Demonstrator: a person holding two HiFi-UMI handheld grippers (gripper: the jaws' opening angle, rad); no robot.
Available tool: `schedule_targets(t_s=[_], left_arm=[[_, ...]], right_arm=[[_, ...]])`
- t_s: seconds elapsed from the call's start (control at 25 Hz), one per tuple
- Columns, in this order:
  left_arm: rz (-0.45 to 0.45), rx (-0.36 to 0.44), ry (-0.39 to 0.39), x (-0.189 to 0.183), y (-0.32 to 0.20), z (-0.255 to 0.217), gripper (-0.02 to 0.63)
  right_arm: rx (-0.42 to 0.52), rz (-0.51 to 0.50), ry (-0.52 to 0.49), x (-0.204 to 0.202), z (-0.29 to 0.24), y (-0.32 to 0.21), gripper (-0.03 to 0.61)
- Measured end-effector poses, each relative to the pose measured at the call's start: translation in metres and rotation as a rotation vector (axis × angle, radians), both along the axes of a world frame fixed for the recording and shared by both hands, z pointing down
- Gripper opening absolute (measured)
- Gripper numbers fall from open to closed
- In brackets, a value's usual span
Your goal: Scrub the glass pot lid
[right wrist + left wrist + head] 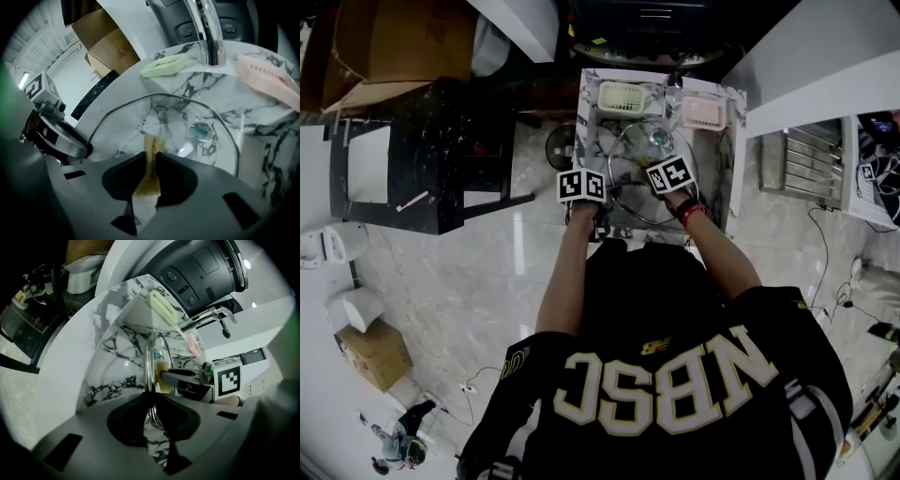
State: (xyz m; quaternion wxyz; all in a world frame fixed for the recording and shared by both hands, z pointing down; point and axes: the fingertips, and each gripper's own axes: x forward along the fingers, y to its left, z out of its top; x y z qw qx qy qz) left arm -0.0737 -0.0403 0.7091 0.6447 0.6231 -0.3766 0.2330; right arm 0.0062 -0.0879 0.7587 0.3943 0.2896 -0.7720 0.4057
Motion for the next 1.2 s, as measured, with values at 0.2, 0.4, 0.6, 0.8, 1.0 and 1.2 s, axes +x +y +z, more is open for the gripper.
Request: schedule_targets(t_s=[0.2, 0.4, 0.6, 0.8, 1.0, 1.2], left_arm=[[-0.044, -0.013, 0.059, 0.002, -0.001, -0.002, 0.067], [-0.045, -0.016, 0.067, 0.002, 0.0, -0.003, 0.067], [-0.04, -0.017, 0.072, 0.002, -0.001, -0.003, 0.066], [-0.043, -0.014, 0.079, 0.002, -0.001, -0.004, 0.066], [-0.041, -0.004, 0.082, 0.001, -0.002, -0.003, 0.066], [0.001, 0.002, 0.067, 0.002, -0.003, -0.003, 0.066]], right_arm=[[0.011, 0.085, 0.022, 0.024, 0.017, -0.032, 0.08], [0.007, 0.132, 0.108, 0.068, 0.037, -0.044, 0.08], [-0.013, 0.175, 0.161, 0.098, 0.045, -0.029, 0.078], [0.0, 0.194, 0.219, 0.103, 0.041, -0.003, 0.075], [-0.046, 0.219, 0.229, 0.098, 0.037, 0.023, 0.074], [-0.047, 0.241, 0.163, 0.066, 0.023, 0.035, 0.074]])
